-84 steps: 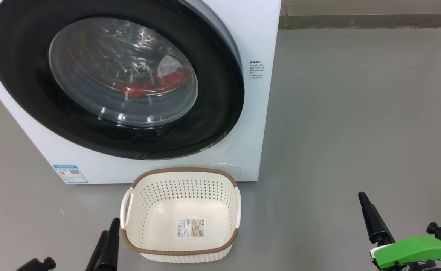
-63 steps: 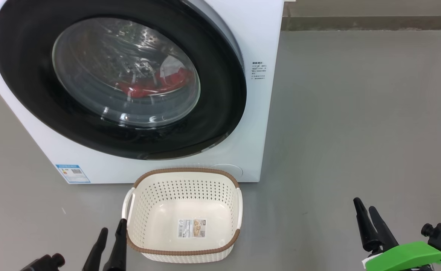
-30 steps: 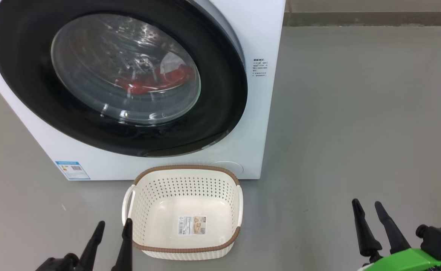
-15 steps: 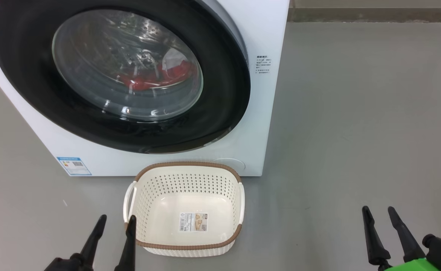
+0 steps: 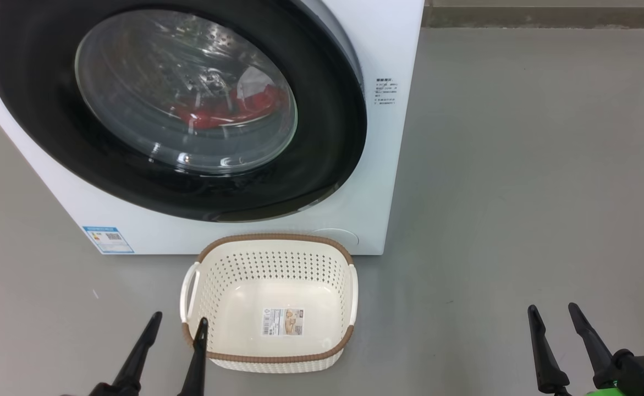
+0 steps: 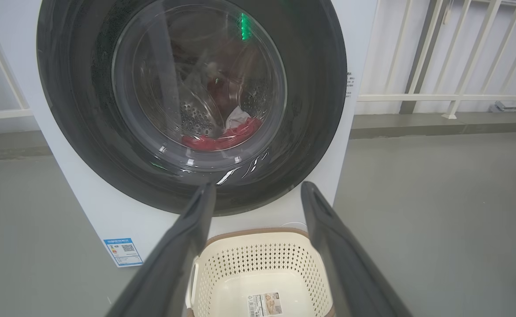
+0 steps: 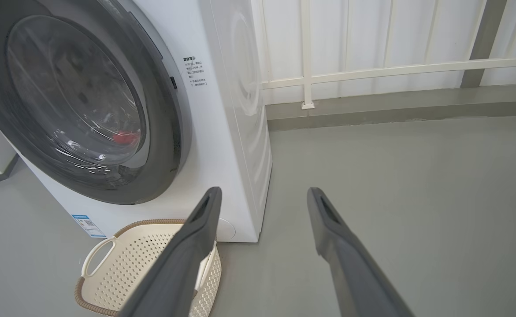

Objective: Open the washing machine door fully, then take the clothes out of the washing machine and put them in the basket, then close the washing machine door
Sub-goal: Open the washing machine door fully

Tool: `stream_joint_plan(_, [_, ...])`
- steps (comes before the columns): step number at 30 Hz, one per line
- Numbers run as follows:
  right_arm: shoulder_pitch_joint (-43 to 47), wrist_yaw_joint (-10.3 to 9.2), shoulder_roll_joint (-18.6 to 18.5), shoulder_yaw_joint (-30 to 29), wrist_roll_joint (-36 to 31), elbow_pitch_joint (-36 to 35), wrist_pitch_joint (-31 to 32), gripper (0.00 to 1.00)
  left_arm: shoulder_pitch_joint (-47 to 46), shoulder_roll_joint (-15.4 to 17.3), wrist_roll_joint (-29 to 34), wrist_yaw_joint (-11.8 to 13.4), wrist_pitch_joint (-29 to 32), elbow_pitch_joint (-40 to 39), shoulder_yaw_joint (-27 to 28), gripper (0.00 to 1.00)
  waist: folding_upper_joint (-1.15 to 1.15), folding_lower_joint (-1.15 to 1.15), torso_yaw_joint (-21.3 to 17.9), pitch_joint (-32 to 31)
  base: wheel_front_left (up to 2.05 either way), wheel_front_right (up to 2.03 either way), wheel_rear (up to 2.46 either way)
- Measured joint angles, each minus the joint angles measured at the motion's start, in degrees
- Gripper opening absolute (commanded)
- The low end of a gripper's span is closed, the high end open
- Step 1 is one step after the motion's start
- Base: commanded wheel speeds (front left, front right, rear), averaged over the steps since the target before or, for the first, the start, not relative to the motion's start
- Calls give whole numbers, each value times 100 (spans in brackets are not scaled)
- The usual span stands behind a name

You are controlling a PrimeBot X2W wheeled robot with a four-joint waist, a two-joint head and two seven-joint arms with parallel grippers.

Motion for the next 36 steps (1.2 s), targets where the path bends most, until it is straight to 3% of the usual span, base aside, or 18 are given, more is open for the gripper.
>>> stream_joint_plan(5, [-1,0,0,16,98,-82,-2,100,10,-26,15,-1,0,-15,0,100,0,0,14,-33,0,0,0])
stream_joint_plan(6, [-1,0,0,18,111,-93,-8,82,16,-26,15,-2,0,-14,-1,100,0,0,21,-35,0,0,0])
stream_joint_plan(7, [-3,0,0,24,149,-99,-9,47,21,-27,15,-3,0,-13,-3,100,0,0,29,-35,0,0,0])
stream_joint_plan(8, [-4,0,0,31,185,-107,-9,36,23,-27,14,-7,0,-11,-7,100,0,0,39,-36,0,0,0])
stream_joint_plan(9, [-9,0,1,35,274,-120,-9,5,23,-29,14,-7,0,-11,-11,100,0,0,50,-36,0,0,0])
stream_joint_plan(10, [-20,0,0,42,370,-130,-10,0,23,-30,14,-7,0,-11,-16,100,0,0,61,-33,0,0,0])
stream_joint_plan(17, [-536,0,0,154,1193,-203,-15,0,21,-40,-4,-8,0,-12,-126,100,0,0,113,27,0,0,0])
stream_joint_plan(26, [-2321,0,-64,341,1887,-68,-33,0,-157,-27,-93,-8,0,-11,-505,100,0,0,250,184,0,0,0])
stream_joint_plan(31, [-3181,0,-326,516,2314,268,-35,0,-359,-22,-192,-8,0,-7,-700,100,0,0,429,321,0,0,0])
stream_joint_plan(36, [-3990,0,-523,823,3441,664,60,0,-526,-21,-276,-8,0,4,-868,100,0,0,601,517,0,0,0])
